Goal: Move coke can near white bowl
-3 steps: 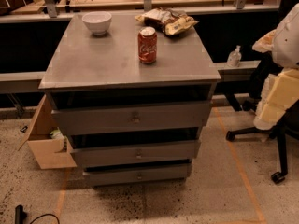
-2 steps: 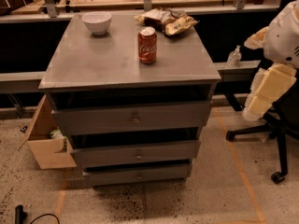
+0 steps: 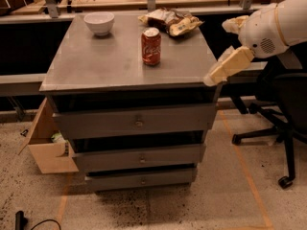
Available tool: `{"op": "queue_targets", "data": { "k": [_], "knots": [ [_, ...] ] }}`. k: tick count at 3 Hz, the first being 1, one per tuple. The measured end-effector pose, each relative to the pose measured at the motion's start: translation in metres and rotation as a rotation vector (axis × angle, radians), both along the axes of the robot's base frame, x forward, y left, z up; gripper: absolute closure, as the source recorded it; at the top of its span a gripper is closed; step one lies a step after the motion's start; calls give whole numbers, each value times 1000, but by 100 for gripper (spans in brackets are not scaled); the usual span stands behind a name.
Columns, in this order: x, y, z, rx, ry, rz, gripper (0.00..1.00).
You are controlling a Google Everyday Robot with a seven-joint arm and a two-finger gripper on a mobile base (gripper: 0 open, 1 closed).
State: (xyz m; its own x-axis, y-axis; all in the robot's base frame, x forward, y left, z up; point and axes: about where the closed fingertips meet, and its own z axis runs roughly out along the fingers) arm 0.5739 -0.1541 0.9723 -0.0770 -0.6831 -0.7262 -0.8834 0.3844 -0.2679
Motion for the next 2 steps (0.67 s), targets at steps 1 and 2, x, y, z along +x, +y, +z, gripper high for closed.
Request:
{"op": "queue_targets", "data": {
  "k": [1, 2],
  "knots": [
    [57, 33, 5, 200, -63, -22, 0],
    [107, 75, -8, 317, -68, -13, 0]
  ]
}}
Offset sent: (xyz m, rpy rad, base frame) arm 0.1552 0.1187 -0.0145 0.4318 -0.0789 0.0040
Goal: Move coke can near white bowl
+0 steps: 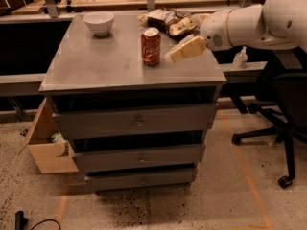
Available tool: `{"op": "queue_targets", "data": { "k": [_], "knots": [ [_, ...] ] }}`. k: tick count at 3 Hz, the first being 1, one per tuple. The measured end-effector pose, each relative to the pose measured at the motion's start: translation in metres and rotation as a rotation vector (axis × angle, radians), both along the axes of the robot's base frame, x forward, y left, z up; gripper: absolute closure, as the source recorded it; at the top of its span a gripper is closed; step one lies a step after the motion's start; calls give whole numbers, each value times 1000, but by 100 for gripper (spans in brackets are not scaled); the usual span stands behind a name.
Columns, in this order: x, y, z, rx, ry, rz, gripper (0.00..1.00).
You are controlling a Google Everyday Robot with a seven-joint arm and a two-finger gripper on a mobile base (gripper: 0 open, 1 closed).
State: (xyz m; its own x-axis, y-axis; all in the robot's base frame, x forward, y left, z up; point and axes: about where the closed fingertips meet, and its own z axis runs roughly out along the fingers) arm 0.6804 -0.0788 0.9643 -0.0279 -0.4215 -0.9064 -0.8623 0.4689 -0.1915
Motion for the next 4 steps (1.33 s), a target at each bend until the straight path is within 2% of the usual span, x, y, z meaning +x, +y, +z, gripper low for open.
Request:
{"op": "queue_targets", "data": {
  "k": [1, 2, 3, 4],
  "knots": [
    [0, 0, 0, 0, 0, -2, 0],
    [9, 4, -12, -2, -14, -56, 0],
    [33, 24, -35, 12, -5, -77, 0],
    [56, 45, -60, 57, 6, -97, 0]
  ]
}}
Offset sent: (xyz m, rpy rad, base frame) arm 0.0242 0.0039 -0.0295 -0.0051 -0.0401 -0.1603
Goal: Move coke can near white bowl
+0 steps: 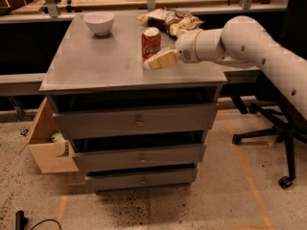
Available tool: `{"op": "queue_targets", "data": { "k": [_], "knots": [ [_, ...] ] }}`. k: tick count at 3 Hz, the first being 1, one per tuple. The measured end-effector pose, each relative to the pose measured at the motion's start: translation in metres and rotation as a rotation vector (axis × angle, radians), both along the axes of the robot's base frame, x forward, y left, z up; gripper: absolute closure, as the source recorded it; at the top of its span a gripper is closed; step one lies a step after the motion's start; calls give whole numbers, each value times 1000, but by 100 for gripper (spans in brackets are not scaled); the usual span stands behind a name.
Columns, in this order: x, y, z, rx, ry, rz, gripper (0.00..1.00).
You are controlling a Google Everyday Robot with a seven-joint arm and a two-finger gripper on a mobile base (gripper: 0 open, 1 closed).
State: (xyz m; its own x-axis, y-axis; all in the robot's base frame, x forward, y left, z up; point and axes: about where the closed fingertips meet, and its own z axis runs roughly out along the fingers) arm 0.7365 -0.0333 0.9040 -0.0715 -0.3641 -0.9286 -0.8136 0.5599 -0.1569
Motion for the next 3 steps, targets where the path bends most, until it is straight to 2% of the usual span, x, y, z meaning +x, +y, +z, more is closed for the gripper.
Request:
{"op": "queue_targets", "data": {
  "k": [1, 2, 3],
  "knots": [
    [25, 17, -20, 60, -1, -3, 17],
    [44, 21, -32, 92, -9, 0, 41],
    [55, 31, -37, 104, -16, 30, 64]
  ]
}}
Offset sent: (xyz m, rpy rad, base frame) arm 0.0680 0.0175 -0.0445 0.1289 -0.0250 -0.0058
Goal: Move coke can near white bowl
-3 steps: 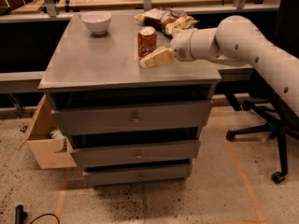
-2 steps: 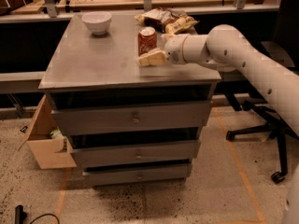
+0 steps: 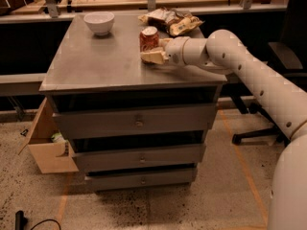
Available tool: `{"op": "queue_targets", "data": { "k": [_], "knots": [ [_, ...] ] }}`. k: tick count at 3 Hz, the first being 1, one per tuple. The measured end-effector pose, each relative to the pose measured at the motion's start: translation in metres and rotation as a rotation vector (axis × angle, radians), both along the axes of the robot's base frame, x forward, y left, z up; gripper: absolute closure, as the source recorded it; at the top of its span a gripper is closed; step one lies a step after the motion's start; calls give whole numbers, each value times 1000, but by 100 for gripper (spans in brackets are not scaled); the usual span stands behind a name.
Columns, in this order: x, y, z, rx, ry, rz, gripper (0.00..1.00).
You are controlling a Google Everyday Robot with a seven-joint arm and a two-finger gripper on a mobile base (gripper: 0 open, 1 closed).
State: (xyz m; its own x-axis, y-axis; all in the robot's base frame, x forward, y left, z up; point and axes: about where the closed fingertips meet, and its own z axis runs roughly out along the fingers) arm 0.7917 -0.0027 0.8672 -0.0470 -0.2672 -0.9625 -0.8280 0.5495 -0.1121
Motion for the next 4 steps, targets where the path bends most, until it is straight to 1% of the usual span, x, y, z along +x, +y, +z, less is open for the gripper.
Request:
{"op": "queue_targets", "data": {
  "k": [1, 2, 3, 4],
  "knots": [
    [19, 17, 8, -5, -18, 12, 87],
    [49, 43, 15, 11, -16, 0, 100],
    [76, 67, 9, 19, 7, -33, 100],
    [114, 96, -7, -8, 20, -73, 98]
  ]
}}
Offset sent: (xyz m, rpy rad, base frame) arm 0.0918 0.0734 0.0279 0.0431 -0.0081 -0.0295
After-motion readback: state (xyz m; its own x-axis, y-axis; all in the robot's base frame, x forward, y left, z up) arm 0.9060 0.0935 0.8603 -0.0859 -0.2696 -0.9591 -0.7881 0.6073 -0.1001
